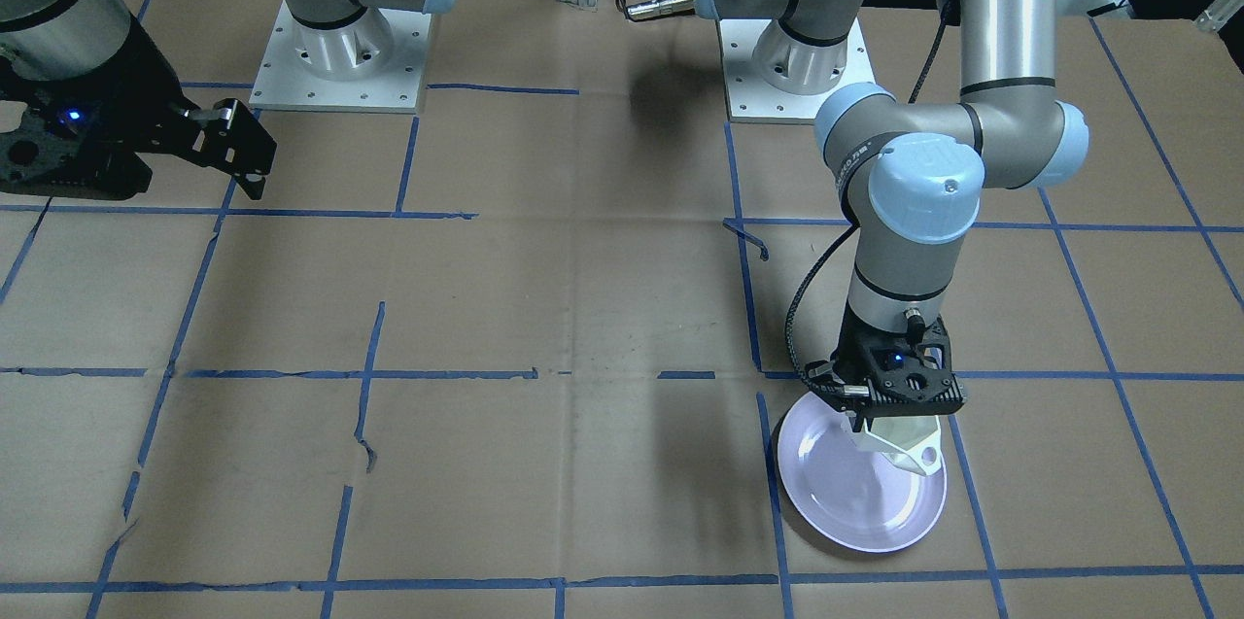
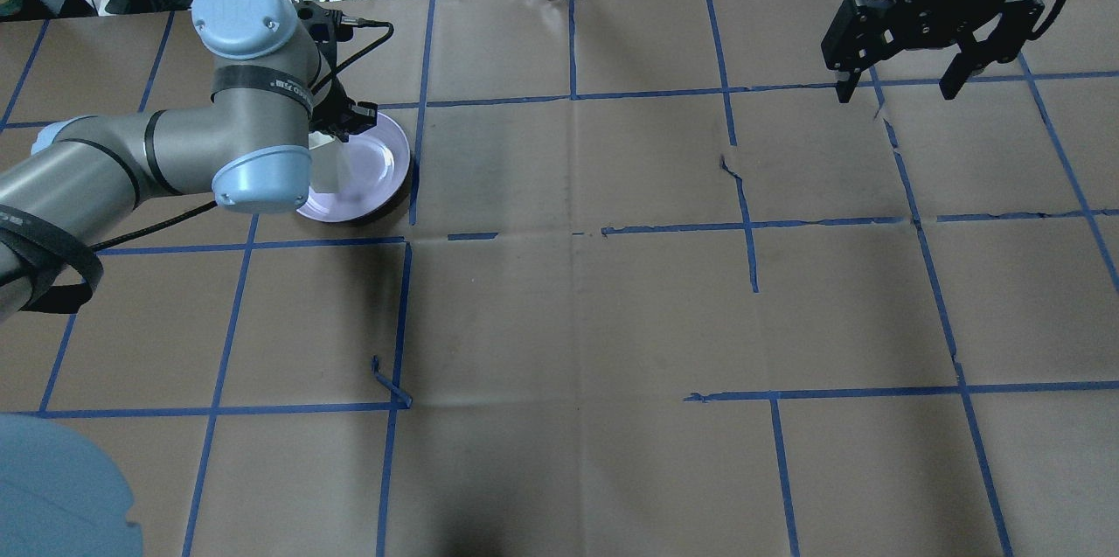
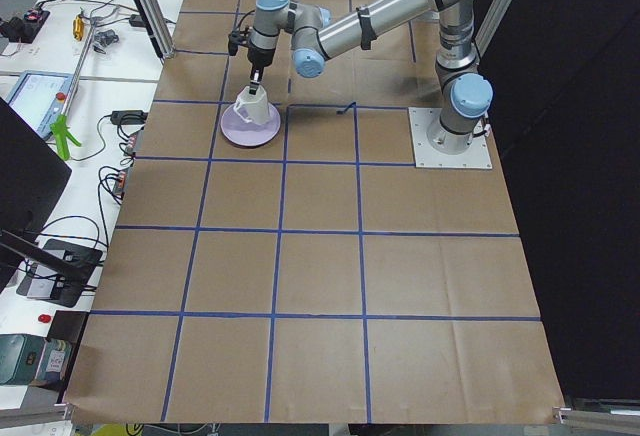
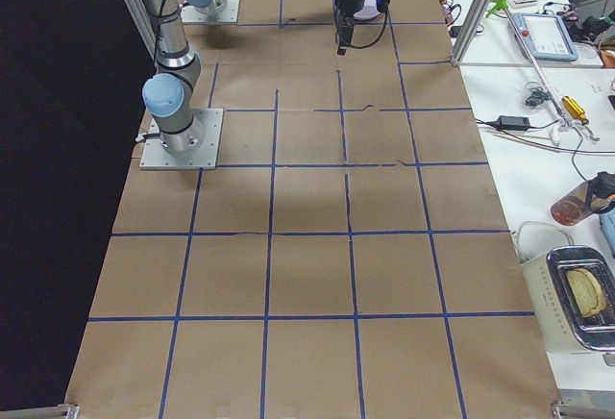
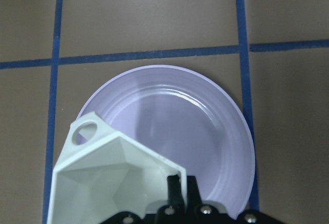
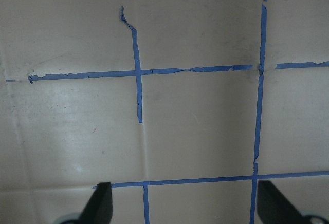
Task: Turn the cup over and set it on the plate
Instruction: 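Carry the upright cup over the plate and lower it onto it, then open the left gripper and raise it away from the cup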
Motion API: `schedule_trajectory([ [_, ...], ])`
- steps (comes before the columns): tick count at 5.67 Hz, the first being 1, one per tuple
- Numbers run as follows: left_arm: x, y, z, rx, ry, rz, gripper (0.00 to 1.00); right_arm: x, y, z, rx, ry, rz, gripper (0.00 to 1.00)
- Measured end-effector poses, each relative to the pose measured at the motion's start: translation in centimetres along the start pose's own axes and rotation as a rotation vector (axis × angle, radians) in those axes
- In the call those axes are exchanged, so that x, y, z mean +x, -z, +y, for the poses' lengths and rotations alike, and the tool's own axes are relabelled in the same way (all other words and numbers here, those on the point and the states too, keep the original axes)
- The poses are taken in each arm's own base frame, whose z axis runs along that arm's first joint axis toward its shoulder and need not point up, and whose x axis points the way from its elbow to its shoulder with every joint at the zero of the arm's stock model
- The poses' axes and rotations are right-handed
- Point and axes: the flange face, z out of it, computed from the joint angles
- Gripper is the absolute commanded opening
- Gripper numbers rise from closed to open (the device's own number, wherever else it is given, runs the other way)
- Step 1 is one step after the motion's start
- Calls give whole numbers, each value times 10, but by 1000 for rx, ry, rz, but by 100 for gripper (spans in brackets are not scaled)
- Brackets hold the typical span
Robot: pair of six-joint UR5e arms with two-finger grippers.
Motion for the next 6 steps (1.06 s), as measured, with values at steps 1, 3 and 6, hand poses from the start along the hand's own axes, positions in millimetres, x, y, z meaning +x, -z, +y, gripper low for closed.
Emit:
schedule_trajectory([
  [1, 4, -15, 3, 12, 0, 1, 54, 0, 0, 0, 0, 0, 0, 100],
  [3, 1, -16, -2, 21, 6, -1, 100, 0, 0, 0, 0, 0, 0, 100],
  [6, -23, 44, -24, -109, 12, 10, 100, 0, 0, 0, 0, 0, 0, 100],
])
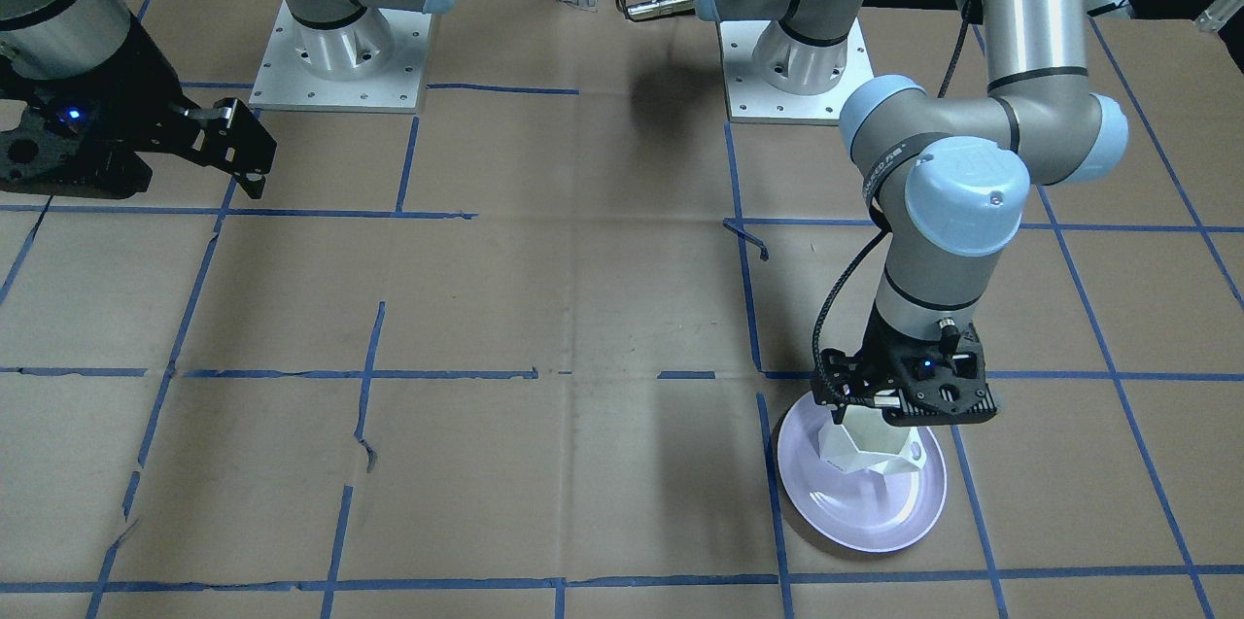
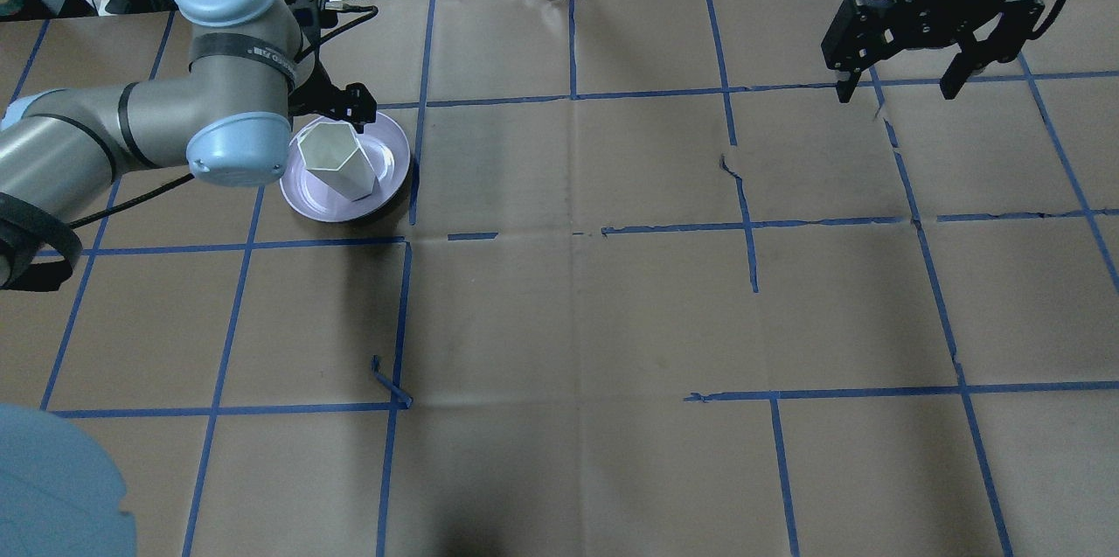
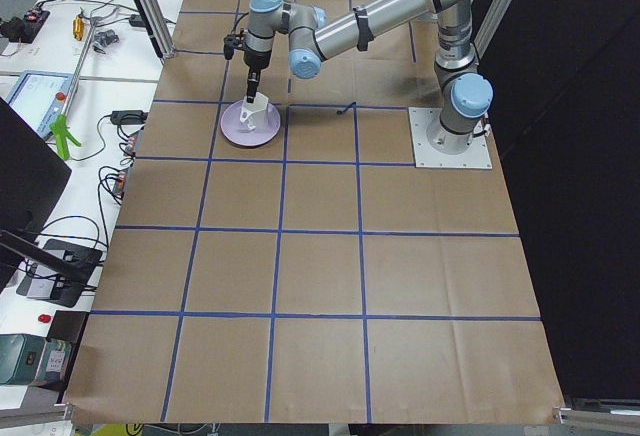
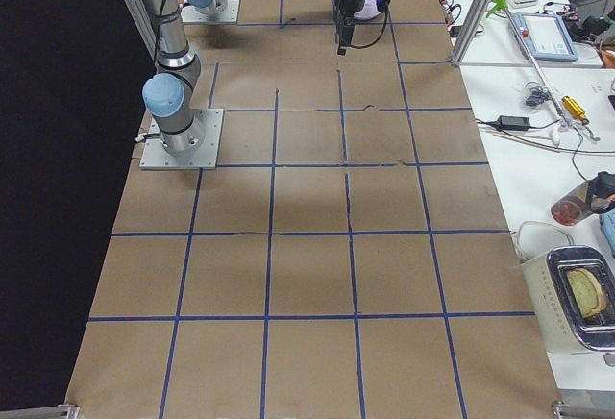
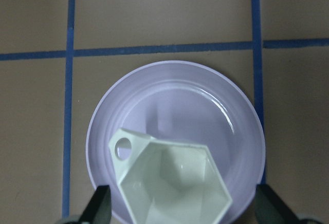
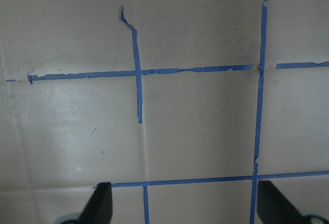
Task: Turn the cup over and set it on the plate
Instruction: 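Open the left gripper and raise it away from the cup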
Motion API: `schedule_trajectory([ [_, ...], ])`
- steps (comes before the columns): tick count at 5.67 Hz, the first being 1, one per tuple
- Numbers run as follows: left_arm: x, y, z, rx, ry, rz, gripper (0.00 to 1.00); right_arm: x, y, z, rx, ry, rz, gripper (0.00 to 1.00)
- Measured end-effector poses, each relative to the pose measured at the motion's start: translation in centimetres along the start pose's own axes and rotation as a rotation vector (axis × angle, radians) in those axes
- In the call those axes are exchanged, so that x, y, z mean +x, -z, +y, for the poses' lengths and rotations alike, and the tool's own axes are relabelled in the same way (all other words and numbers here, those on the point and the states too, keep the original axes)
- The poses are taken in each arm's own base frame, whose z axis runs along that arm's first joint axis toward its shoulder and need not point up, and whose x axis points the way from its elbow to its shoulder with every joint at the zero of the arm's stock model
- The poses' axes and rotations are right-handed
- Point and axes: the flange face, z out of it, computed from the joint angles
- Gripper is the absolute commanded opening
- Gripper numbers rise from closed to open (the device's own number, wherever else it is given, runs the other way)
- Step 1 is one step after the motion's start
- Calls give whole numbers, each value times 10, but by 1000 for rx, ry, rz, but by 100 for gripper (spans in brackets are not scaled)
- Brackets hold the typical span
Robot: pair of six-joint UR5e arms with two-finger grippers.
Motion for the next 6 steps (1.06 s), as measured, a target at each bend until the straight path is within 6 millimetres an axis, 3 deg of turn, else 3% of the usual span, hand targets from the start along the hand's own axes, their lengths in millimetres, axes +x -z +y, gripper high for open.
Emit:
schedule_trajectory([
  [3, 9, 118, 8, -125, 75, 120, 100, 0, 0, 0, 0, 0, 0, 100],
  [6, 54, 192, 28, -279, 72, 160, 99, 0, 0, 0, 0, 0, 0, 100],
])
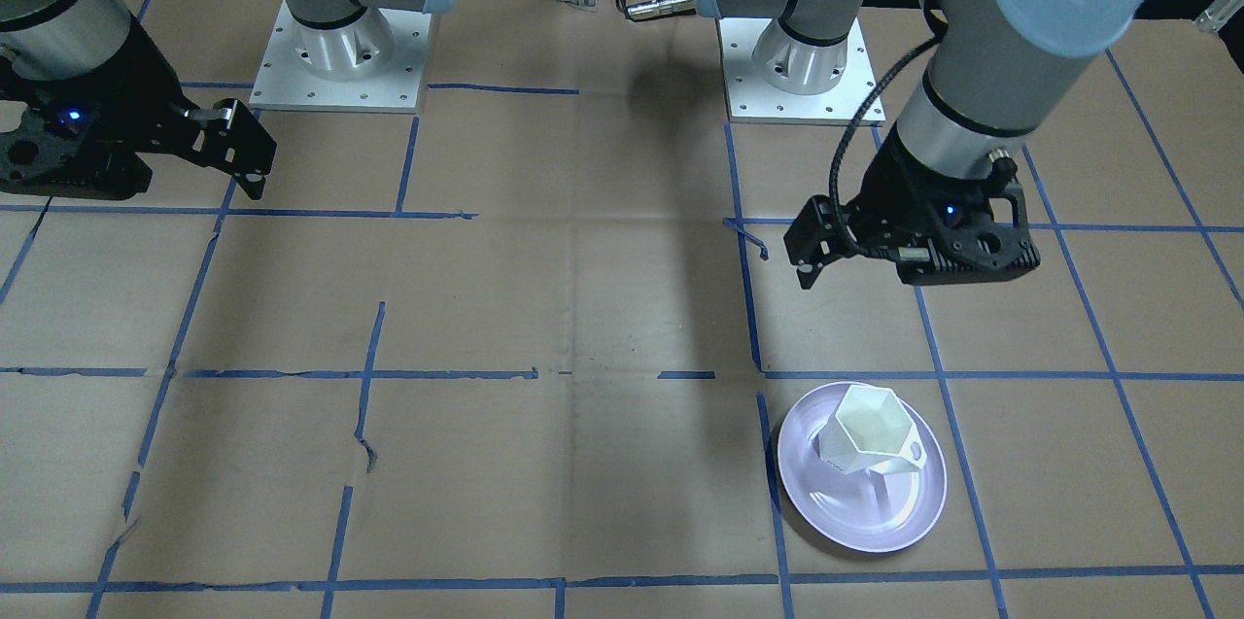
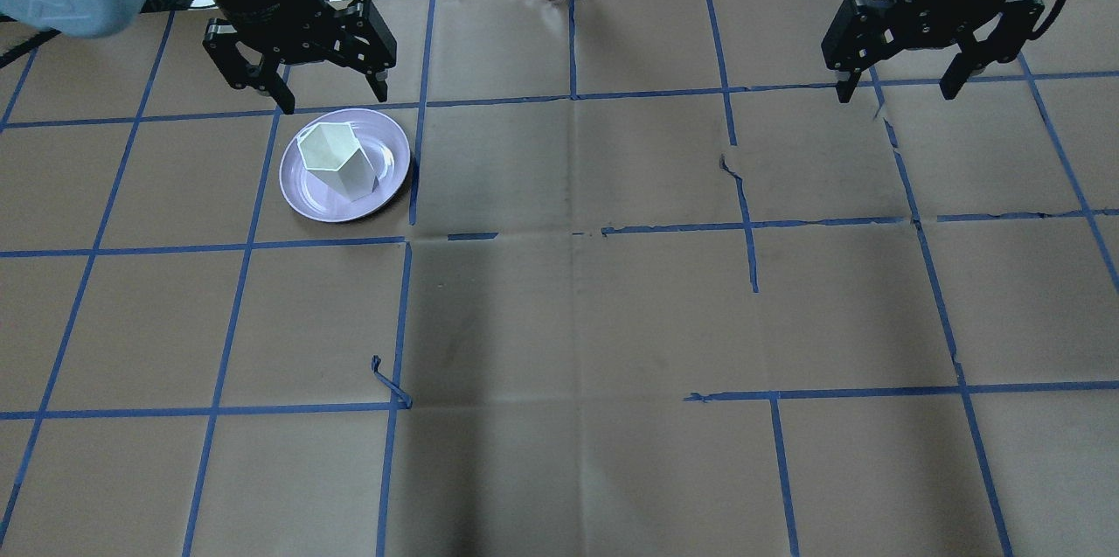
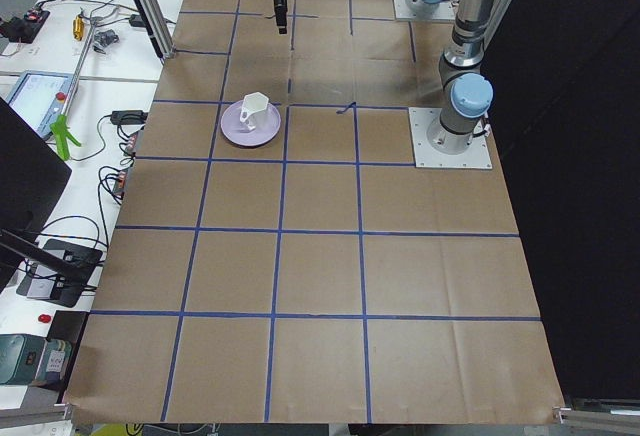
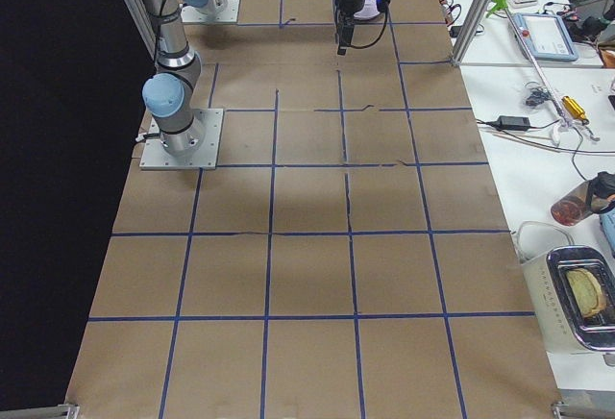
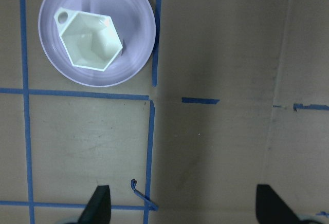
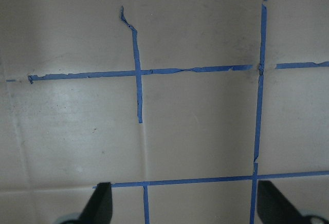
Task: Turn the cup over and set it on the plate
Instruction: 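Open the left gripper and raise it away from the cup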
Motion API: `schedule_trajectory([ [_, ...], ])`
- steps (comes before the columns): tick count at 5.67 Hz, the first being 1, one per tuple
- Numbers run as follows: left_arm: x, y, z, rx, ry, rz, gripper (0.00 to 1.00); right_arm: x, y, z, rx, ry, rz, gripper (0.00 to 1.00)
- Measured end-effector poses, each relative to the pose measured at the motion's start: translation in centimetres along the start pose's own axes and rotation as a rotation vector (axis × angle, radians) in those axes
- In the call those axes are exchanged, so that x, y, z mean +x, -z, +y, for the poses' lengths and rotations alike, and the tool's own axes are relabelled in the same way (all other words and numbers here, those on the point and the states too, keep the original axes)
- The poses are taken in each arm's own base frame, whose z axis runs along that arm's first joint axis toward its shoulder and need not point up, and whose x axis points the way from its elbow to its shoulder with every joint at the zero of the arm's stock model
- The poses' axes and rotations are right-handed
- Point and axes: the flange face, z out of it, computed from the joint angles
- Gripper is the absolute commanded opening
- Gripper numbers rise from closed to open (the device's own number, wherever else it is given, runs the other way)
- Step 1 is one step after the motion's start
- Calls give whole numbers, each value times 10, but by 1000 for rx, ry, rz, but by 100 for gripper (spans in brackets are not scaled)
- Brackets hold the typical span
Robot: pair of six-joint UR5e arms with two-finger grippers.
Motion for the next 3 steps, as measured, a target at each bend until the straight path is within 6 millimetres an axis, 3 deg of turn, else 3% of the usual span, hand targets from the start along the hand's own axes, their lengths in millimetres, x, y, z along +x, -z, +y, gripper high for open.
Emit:
schedule_trajectory([
  [3, 2, 8, 12, -45, -19, -40, 99, 0, 0, 0, 0, 0, 0, 100],
])
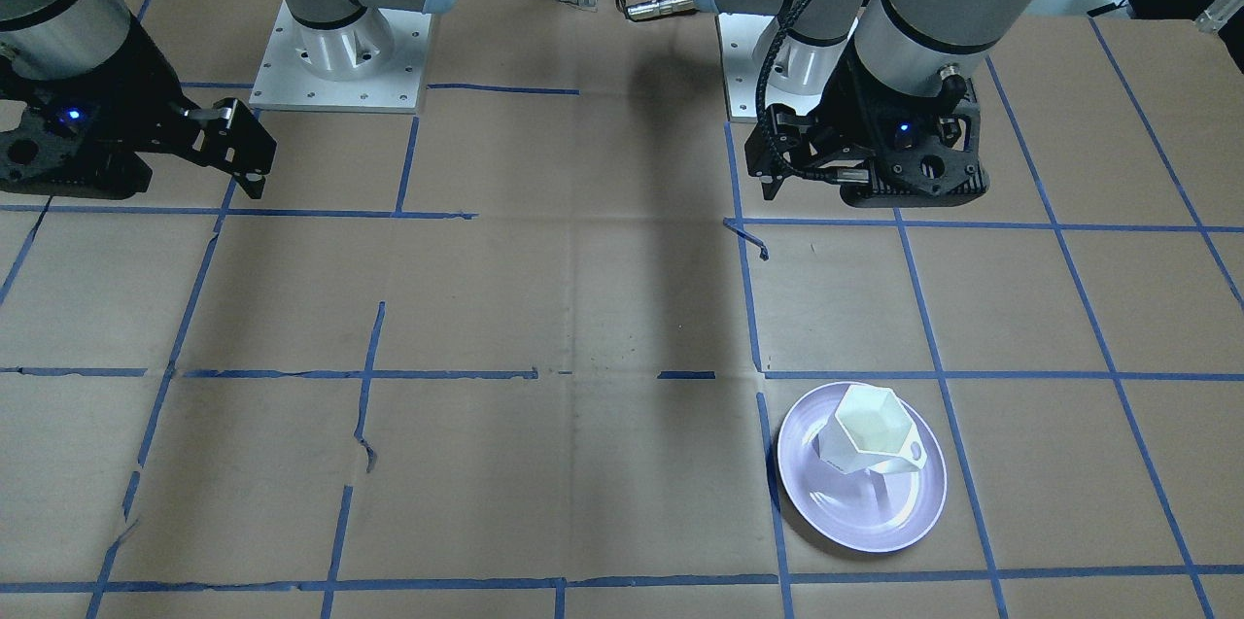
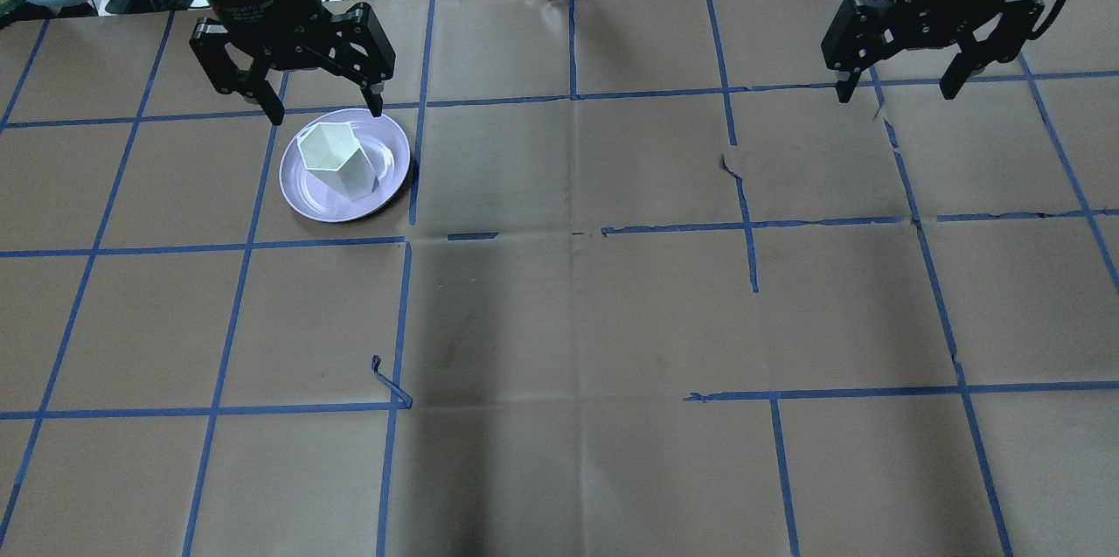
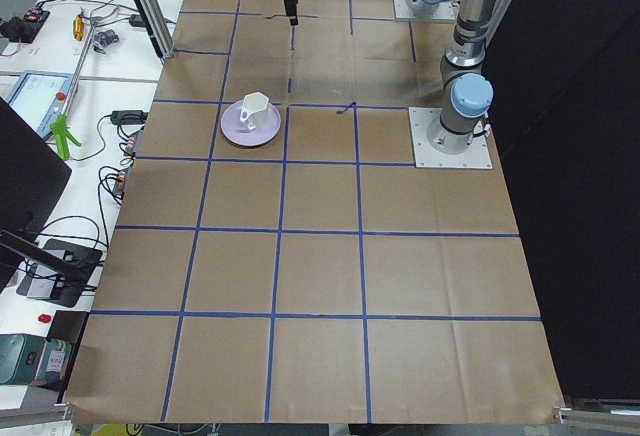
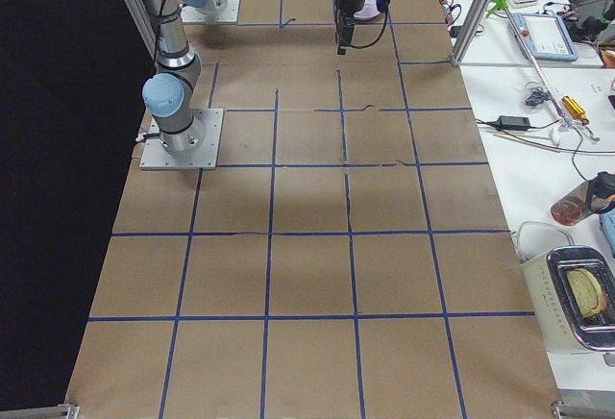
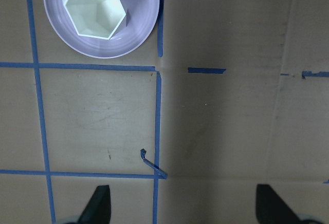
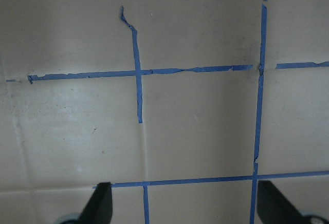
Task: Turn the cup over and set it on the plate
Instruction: 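Open the left gripper and raise it away from the cup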
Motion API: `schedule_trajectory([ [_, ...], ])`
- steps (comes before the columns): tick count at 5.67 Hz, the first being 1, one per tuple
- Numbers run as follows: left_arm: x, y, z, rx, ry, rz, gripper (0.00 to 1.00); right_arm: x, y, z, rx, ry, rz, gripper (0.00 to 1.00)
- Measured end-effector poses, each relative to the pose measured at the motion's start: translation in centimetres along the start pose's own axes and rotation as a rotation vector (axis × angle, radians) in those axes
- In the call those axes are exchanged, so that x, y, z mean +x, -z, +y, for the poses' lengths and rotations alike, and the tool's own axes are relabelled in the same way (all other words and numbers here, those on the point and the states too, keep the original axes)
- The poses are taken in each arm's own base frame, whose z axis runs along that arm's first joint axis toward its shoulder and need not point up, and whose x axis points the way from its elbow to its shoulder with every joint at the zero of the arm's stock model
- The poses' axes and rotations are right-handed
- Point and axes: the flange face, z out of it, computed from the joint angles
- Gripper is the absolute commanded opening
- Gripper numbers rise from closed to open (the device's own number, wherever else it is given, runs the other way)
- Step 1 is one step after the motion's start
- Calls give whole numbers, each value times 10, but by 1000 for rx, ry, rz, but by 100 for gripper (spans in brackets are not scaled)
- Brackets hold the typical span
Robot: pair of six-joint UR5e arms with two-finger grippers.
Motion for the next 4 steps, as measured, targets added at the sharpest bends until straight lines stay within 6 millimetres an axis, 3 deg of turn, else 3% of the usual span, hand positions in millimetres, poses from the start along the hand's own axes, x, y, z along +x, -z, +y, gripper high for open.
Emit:
schedule_trajectory([
  [4, 0, -2, -4, 11, -5, -4, 99, 0, 0, 0, 0, 0, 0, 100],
])
